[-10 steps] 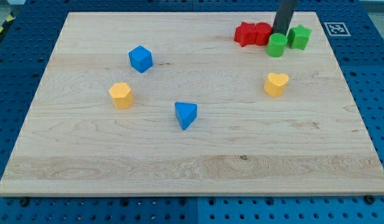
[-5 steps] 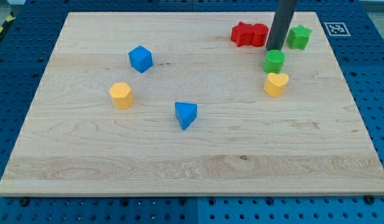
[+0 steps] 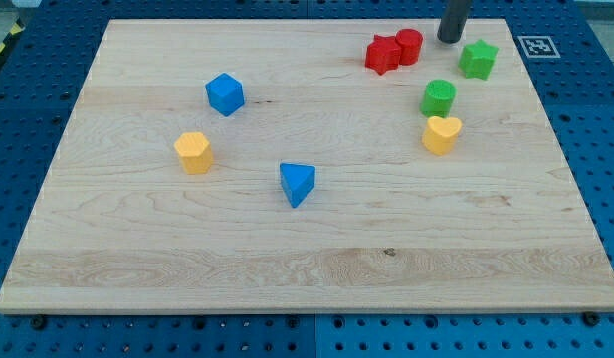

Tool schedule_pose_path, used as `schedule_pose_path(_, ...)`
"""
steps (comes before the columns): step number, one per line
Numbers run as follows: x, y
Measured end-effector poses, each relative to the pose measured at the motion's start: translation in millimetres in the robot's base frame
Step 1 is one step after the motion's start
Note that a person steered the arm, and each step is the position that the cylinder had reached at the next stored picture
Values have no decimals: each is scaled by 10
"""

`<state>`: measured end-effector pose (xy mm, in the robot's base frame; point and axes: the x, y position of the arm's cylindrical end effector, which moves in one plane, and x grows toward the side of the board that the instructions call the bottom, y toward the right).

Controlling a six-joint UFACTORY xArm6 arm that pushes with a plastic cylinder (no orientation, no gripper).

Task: Slide the red star to the top center

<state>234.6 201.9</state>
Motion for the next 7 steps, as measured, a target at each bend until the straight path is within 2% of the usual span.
schedule_pose_path(1,94,-74)
schedule_pose_path(3,437,-823)
schedule_pose_path(5,722,-873)
schedule_pose_path(7,721,-1457)
